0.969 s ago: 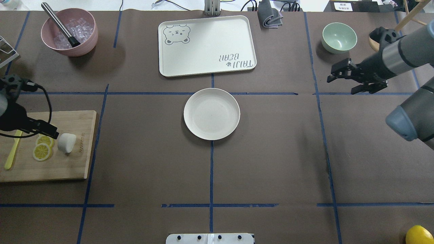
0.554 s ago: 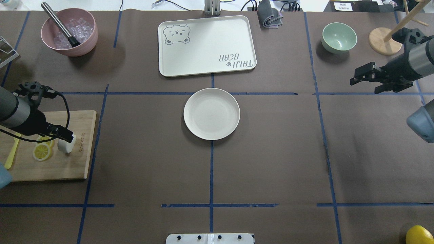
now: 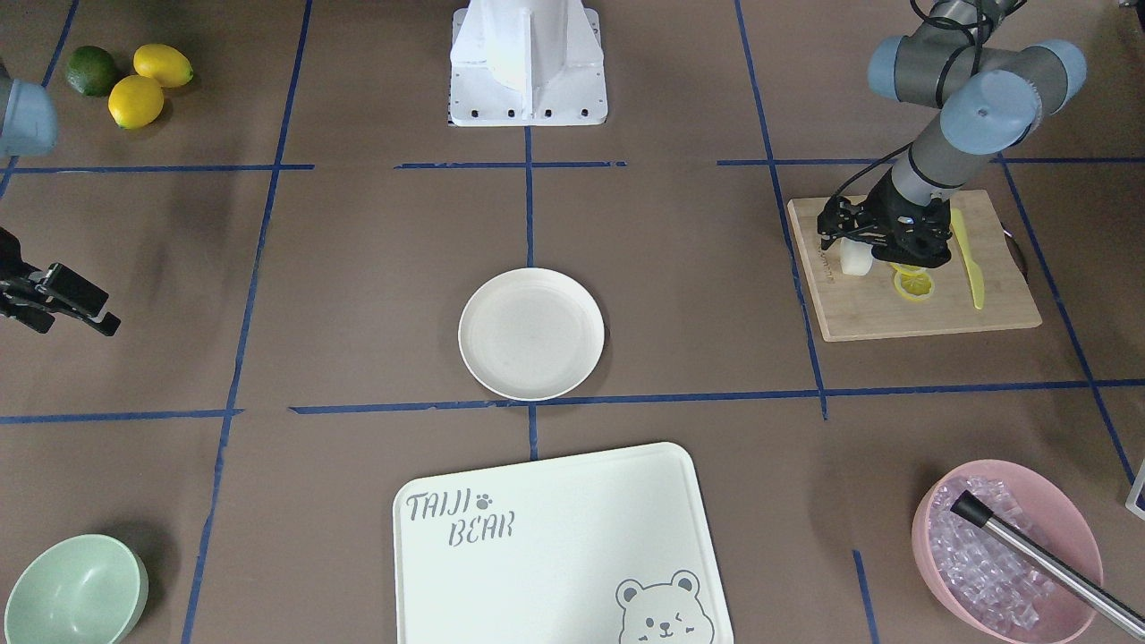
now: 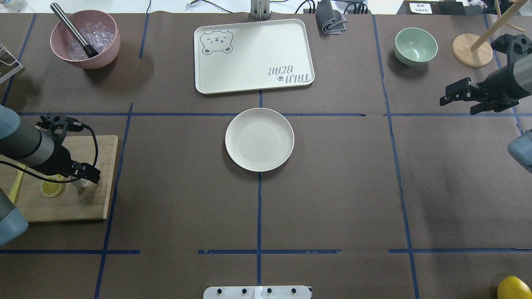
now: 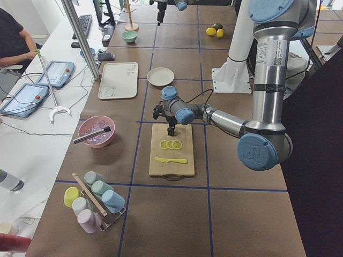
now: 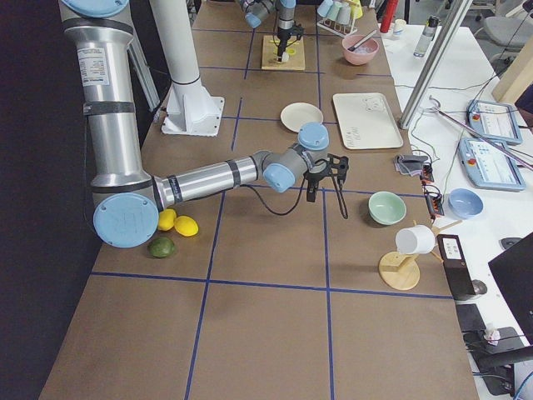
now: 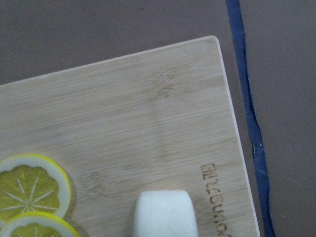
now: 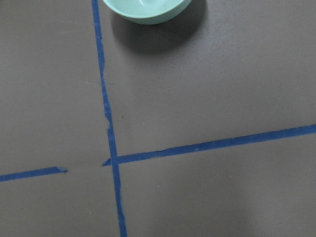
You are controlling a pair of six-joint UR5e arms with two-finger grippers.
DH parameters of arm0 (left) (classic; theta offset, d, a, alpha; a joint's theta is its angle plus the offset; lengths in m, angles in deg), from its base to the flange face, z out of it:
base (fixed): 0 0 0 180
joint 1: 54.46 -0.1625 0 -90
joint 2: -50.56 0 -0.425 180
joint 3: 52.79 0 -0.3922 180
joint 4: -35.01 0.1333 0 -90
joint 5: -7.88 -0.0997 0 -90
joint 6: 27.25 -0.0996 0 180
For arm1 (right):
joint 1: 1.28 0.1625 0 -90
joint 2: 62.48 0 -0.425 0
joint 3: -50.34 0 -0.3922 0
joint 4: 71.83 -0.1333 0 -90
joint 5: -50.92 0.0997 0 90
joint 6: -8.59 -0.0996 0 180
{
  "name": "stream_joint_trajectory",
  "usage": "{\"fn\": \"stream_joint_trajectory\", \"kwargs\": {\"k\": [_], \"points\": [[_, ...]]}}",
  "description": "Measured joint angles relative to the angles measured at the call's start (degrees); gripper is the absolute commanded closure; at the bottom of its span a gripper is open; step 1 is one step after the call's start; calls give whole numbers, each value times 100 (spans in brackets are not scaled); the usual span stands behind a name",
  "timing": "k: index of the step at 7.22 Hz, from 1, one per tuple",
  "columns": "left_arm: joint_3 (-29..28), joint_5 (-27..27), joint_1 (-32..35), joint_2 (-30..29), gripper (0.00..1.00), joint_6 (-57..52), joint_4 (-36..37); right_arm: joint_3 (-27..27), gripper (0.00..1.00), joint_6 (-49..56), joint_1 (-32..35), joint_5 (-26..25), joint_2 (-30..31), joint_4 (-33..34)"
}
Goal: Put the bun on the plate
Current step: 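Grasp the white bun on the cutting board with the left gripper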
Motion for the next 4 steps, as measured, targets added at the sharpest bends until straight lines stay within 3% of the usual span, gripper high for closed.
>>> {"fn": "stream_joint_trajectory", "kwargs": {"k": [2, 4], "points": [[-9, -3, -10, 6, 66, -9, 4, 4, 0, 1, -8, 6, 3, 0], [51, -3, -8, -7, 68, 20, 5, 8, 0, 1, -17, 8, -1, 0]]}}
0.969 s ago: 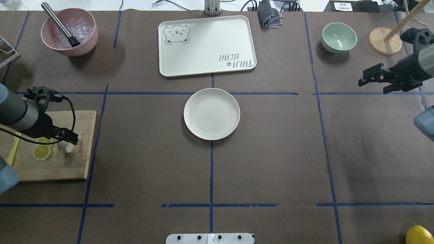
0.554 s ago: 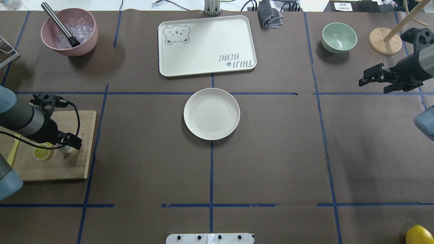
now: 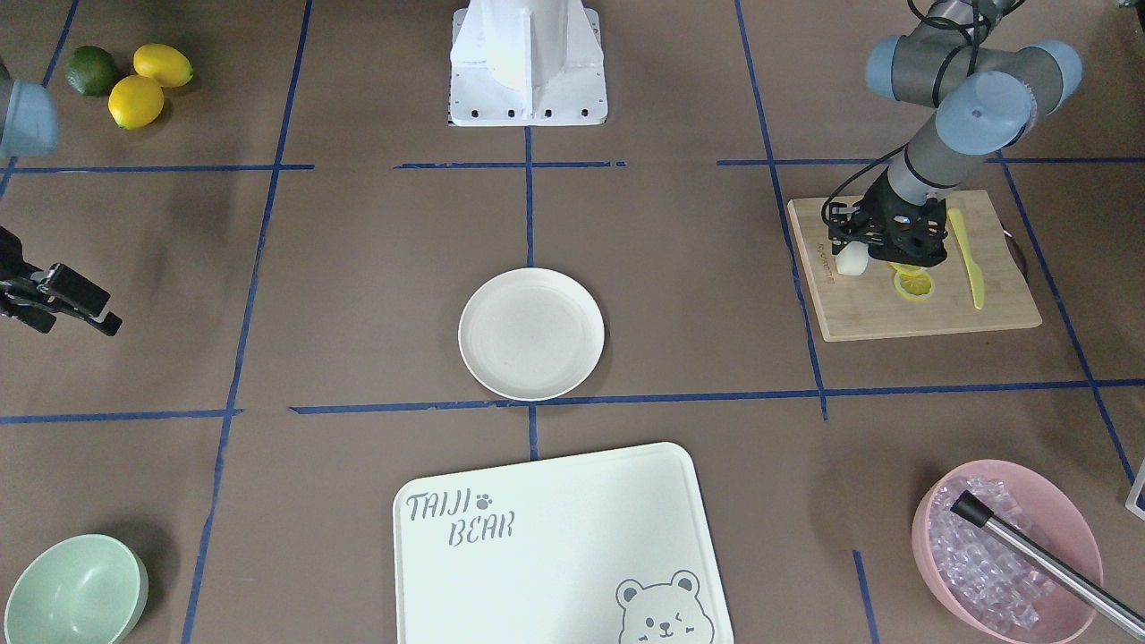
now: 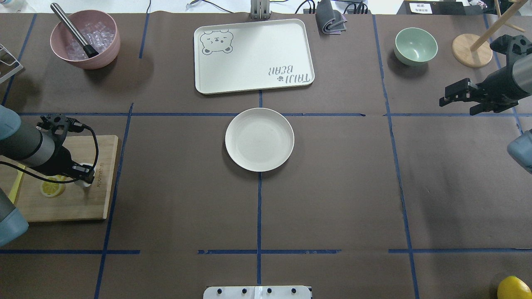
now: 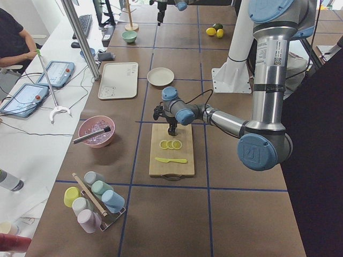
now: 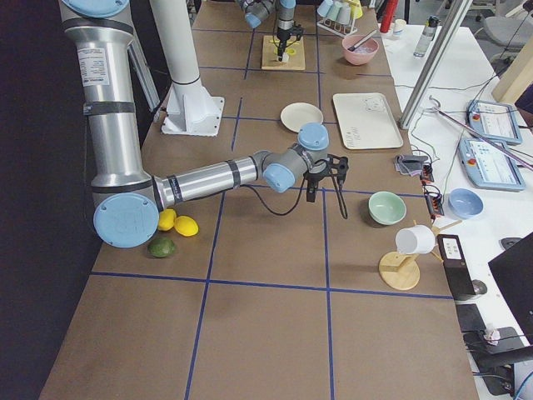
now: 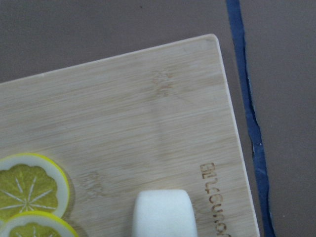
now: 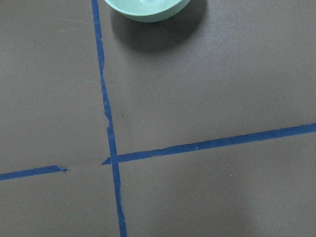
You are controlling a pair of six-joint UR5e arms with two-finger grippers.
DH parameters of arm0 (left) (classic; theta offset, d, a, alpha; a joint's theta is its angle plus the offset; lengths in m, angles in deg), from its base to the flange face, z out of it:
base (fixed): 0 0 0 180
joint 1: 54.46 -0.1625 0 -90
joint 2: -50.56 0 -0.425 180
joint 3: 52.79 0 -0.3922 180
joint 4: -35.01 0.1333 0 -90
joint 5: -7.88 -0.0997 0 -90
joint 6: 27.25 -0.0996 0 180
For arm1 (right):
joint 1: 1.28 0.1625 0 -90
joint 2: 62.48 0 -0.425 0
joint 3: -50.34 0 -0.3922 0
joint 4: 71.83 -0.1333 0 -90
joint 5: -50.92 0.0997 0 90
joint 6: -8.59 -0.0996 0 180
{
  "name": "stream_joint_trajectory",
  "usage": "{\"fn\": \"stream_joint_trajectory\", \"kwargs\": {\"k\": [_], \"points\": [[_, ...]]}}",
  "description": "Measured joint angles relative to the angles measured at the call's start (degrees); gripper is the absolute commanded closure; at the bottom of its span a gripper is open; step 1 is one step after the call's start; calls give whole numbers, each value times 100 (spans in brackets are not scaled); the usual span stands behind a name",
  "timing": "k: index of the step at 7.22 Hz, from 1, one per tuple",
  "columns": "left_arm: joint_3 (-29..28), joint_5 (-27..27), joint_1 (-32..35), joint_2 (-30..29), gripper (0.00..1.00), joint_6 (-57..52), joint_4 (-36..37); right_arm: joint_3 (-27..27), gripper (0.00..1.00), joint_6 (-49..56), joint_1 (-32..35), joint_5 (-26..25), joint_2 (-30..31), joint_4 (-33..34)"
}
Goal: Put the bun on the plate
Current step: 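Grasp the white bun on the cutting board with the left gripper, then carry the bun with the left gripper and lower it onto the white plate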
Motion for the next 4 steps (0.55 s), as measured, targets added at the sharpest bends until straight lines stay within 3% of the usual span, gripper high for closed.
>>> {"fn": "stream_joint_trajectory", "kwargs": {"k": [2, 4], "points": [[244, 2, 10, -101, 68, 58, 6, 1, 0, 0, -4, 5, -1, 0], [470, 6, 2, -886, 68, 901, 84, 1, 0, 0, 6, 57, -2, 0]]}}
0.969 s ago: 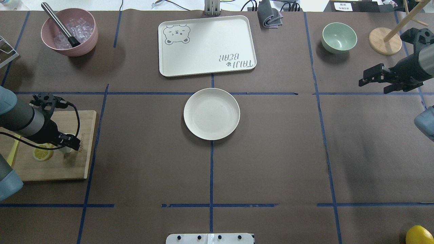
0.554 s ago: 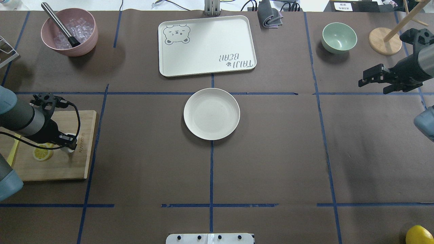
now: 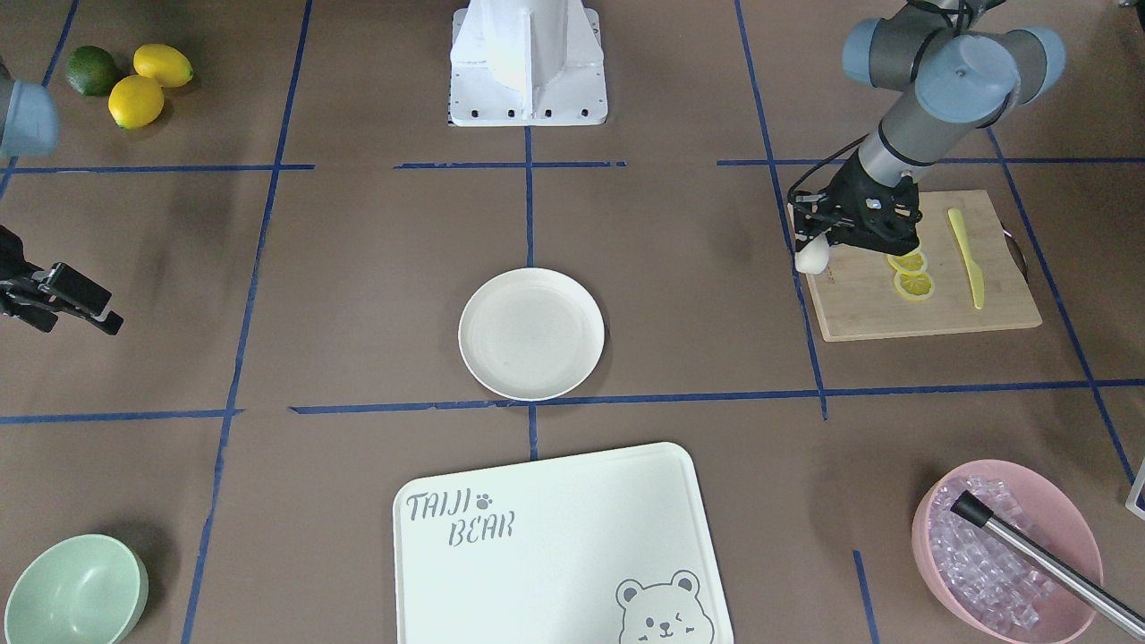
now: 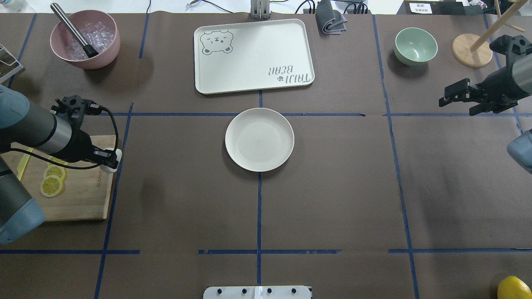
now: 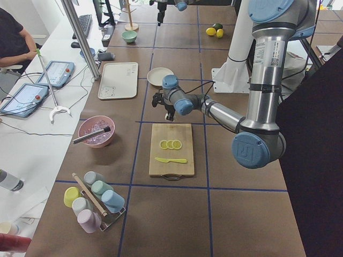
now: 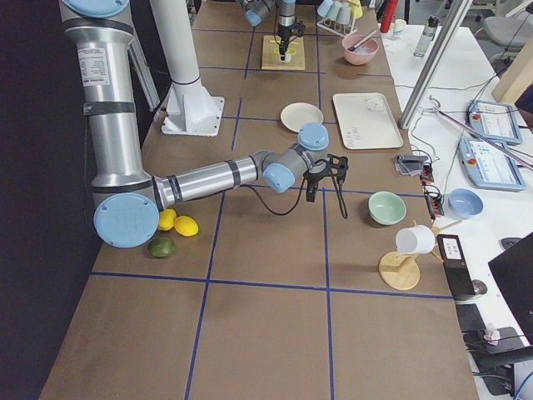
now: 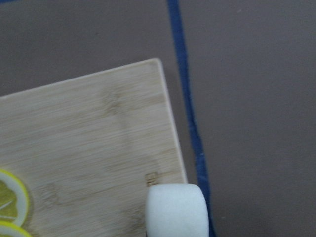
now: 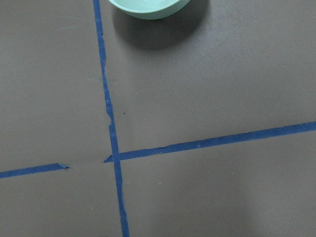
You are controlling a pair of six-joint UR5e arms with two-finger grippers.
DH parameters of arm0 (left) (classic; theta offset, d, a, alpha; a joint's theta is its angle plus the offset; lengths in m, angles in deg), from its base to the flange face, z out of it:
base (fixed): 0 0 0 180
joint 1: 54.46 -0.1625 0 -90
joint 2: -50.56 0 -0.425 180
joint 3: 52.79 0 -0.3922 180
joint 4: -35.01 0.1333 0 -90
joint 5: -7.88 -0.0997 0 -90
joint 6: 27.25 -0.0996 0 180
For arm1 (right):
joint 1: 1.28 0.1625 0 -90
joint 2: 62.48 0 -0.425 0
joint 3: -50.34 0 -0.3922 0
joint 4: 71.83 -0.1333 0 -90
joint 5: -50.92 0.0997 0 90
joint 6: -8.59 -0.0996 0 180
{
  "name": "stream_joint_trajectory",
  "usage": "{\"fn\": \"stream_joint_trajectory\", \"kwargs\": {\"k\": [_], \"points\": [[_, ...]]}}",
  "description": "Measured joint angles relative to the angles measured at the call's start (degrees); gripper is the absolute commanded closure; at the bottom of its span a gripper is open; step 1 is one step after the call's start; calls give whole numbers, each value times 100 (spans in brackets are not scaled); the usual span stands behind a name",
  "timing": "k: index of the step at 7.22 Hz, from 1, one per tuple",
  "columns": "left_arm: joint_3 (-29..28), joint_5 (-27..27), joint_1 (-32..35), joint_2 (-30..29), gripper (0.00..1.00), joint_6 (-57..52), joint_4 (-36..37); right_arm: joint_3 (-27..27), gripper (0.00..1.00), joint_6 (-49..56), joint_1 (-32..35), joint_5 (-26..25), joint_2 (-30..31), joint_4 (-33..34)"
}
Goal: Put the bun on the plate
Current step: 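Carry the bun with the left gripper and lower it onto the white plate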
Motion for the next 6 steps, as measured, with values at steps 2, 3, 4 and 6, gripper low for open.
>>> {"fn": "stream_joint_trajectory", "kwargs": {"k": [2, 3, 4, 6], "points": [[-6, -129, -312, -1154, 68, 1233, 357, 0, 0, 0, 1, 20, 0, 0], [-88, -536, -716, -1658, 68, 1632, 572, 0, 0, 0, 2, 22, 2, 0], [-337, -1105, -1115, -2113, 67, 1833, 715, 0, 0, 0, 4, 22, 8, -2], [-1465, -1835, -1534, -3050, 66, 1933, 766, 0, 0, 0, 4, 23, 19, -7]]}}
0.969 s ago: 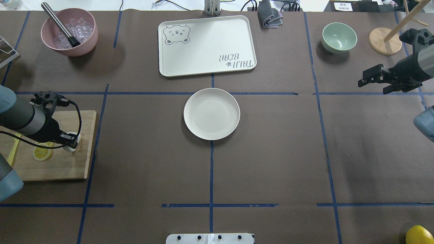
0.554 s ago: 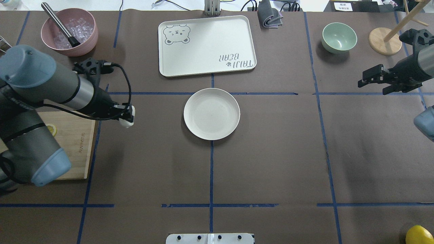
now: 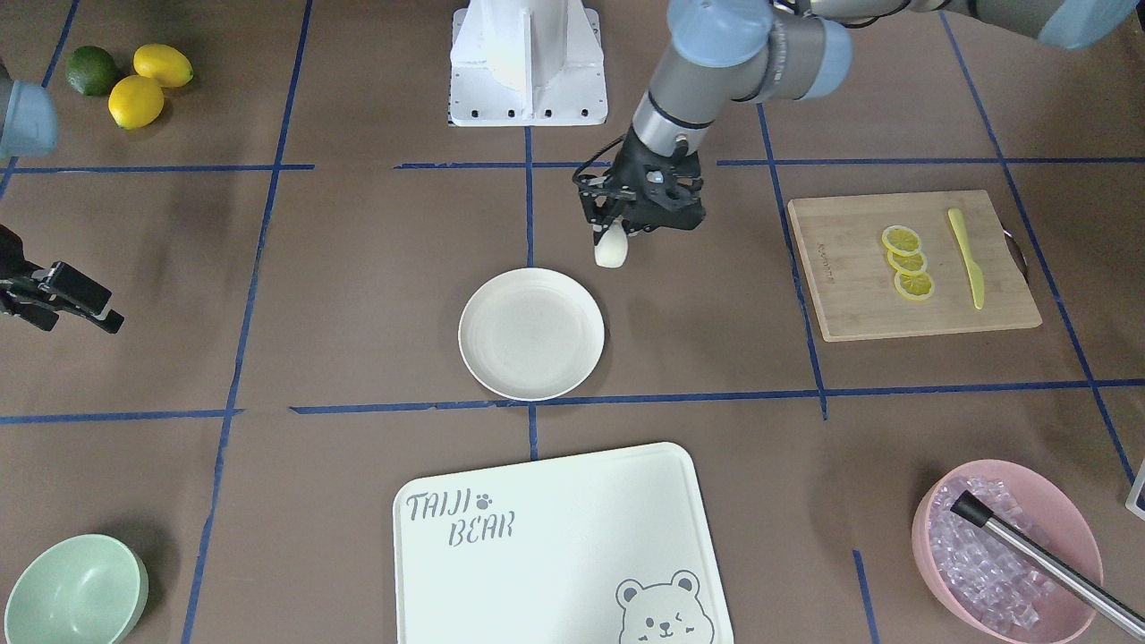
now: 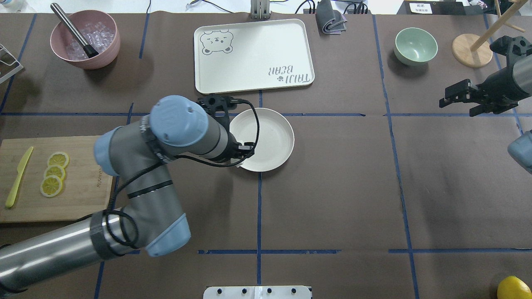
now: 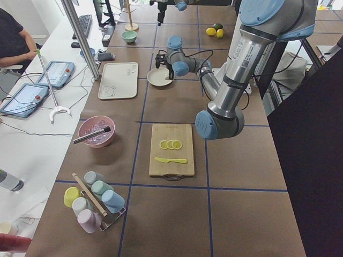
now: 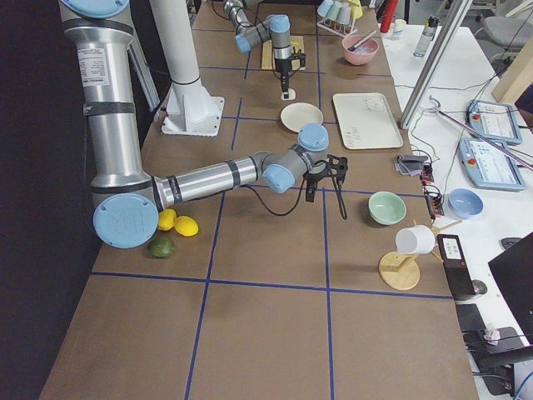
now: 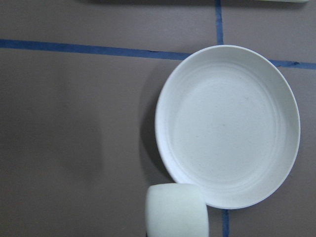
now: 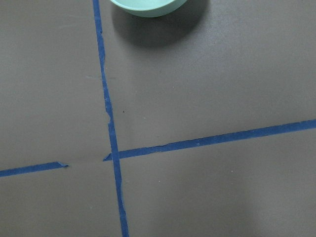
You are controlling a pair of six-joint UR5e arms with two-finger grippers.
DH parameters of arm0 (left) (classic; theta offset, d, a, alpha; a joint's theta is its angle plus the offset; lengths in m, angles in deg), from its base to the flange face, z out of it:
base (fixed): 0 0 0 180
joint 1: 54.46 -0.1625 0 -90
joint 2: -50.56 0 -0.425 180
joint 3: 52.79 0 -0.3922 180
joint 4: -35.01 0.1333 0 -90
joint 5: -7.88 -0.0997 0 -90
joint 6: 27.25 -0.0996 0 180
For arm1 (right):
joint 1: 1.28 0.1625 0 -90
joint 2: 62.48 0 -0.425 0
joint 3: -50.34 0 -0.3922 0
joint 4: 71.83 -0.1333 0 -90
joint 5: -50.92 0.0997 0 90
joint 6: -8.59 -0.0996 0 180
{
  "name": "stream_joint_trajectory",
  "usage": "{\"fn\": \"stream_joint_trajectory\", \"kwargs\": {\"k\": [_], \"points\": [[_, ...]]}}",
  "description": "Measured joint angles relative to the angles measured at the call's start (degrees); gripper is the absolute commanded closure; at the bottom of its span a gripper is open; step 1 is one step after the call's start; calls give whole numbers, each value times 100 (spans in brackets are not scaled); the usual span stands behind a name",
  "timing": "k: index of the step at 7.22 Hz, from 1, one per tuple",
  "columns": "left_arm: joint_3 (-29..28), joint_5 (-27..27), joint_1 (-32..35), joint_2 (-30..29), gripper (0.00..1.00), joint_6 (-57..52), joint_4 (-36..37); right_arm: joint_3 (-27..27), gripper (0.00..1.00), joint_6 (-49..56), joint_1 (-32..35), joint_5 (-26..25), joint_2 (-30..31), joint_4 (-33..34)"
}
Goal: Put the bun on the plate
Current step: 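Carry the bun with the left gripper and lower it onto the white plate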
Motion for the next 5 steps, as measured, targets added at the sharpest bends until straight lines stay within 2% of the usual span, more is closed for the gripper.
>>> {"fn": "stream_joint_trajectory", "kwargs": {"k": [2, 3, 5], "points": [[-1055, -155, -77, -679, 66, -25, -27, 0, 0, 0, 0, -6, 6, -1], [-1407, -176, -87, -919, 66, -41, -36, 0, 0, 0, 0, -6, 8, -1], [-1728, -264, -96, -1128, 61, -60, -53, 0, 0, 0, 0, -1, 8, -1]]}}
